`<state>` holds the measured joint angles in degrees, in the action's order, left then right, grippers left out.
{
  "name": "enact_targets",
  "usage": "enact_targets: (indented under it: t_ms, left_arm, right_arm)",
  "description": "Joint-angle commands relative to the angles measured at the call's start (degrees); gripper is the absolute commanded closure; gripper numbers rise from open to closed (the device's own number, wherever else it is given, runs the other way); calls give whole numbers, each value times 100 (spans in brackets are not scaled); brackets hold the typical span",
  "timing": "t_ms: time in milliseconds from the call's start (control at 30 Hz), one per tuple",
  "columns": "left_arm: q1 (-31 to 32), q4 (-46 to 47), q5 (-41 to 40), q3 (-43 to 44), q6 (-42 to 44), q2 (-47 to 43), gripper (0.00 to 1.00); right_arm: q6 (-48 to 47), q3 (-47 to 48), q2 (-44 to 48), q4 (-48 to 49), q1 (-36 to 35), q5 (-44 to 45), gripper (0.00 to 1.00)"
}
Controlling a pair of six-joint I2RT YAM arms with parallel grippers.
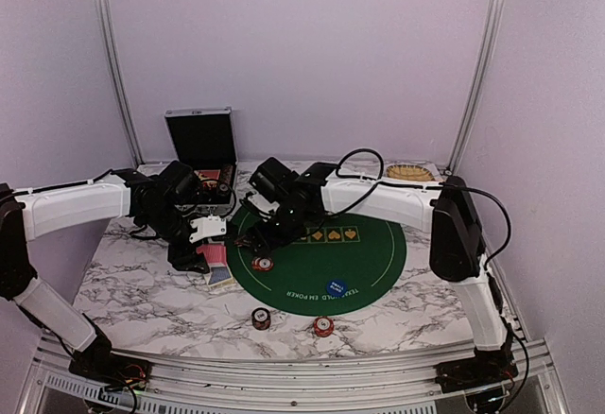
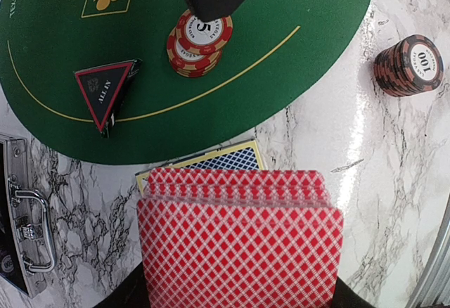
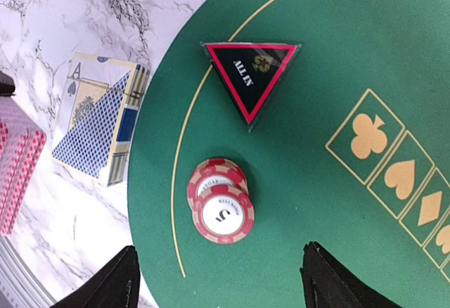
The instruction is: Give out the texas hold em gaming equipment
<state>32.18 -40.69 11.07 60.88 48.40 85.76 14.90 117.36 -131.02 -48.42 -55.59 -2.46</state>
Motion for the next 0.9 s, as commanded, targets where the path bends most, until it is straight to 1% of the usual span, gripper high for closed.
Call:
enact_targets:
  t_ms: [0,100,200,400,433,533,700,867]
  left_arm:
    - [-41,-87,108,84,-13,-179,100]
    - [-44,-88,114,73,-15,-190,100]
    - [-46,-94,121,76,-22,-178,100]
    - [-43,-103,109,112,-24,-140,100]
    - [-40,-109,113,123,-28,-144,100]
    - [-38,-130,118,149,-33,-139,100]
    - [-37,-138,133,185,-50,-98,100]
    - [-39,-150,175,217,-55,-82,100]
  right_arm:
    - [-38,-502,583,-43,50,217,22]
    - [-28,-1094,1070,-91,57,462,21]
    - [51,-1785,1630,-151,57,474,21]
    - [282,-3056,2811,-374,41,306,23]
    - [336,-3227,2987,-411,21,104,23]
    - [476,-3725,3392,-468,-185,-103,24]
    - [816,-4349,3600,-358,-648,-295,23]
    - [923,-4600,3448,32,-733,-411,23]
